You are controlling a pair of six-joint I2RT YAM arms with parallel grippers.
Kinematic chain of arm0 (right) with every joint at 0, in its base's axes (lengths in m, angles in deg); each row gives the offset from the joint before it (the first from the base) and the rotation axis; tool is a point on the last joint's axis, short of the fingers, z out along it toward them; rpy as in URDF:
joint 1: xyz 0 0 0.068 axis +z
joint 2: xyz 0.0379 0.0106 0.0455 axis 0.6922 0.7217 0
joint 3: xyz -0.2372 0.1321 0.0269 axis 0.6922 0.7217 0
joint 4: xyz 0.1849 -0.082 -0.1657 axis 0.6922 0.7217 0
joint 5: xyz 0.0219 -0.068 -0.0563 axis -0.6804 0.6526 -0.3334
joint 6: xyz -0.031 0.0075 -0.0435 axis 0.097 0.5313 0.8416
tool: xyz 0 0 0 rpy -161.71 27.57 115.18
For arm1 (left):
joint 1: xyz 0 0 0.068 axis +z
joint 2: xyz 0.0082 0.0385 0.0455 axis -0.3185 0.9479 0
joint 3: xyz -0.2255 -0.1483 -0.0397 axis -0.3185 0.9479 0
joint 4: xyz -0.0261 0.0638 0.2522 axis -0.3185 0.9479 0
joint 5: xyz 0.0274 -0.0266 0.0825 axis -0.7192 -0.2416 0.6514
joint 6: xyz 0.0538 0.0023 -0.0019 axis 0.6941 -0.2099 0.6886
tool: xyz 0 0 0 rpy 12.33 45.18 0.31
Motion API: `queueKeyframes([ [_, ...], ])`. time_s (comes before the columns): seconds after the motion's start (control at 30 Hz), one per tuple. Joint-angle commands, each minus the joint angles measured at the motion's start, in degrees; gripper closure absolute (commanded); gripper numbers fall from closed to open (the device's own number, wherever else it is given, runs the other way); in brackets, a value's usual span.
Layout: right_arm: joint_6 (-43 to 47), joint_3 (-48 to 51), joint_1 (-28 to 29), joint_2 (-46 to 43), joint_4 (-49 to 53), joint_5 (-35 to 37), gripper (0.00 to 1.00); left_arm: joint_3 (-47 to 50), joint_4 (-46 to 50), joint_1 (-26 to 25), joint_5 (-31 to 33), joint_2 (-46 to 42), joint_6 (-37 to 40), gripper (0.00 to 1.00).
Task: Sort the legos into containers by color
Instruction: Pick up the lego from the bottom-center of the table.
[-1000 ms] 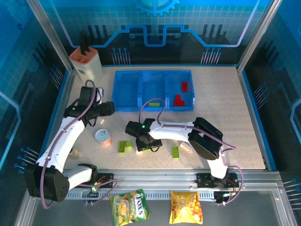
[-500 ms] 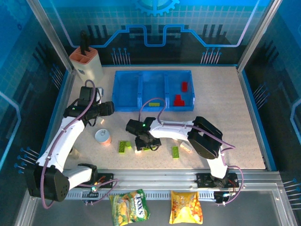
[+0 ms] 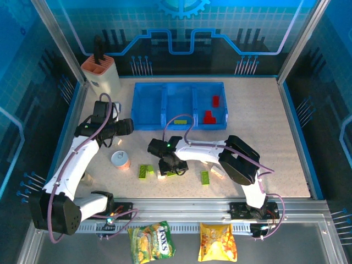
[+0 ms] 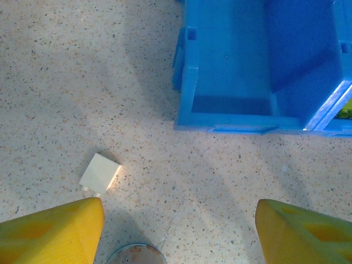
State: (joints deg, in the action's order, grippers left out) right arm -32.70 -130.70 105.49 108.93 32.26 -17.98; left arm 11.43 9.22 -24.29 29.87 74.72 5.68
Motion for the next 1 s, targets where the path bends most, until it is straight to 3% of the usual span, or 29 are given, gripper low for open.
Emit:
queueKeyframes([
  [0.0,-0.5,1.2,-0.9,3.7,0.4,1.2,0.28,0.2,-0.3,0.7,-0.8,0.3,1.0,0.26],
  [0.97,-0.3,0.6,-1.2,3.9,0.9,1.8,0.31,0.2,-0.4,0.9,-1.0,0.2,1.1,0.26],
])
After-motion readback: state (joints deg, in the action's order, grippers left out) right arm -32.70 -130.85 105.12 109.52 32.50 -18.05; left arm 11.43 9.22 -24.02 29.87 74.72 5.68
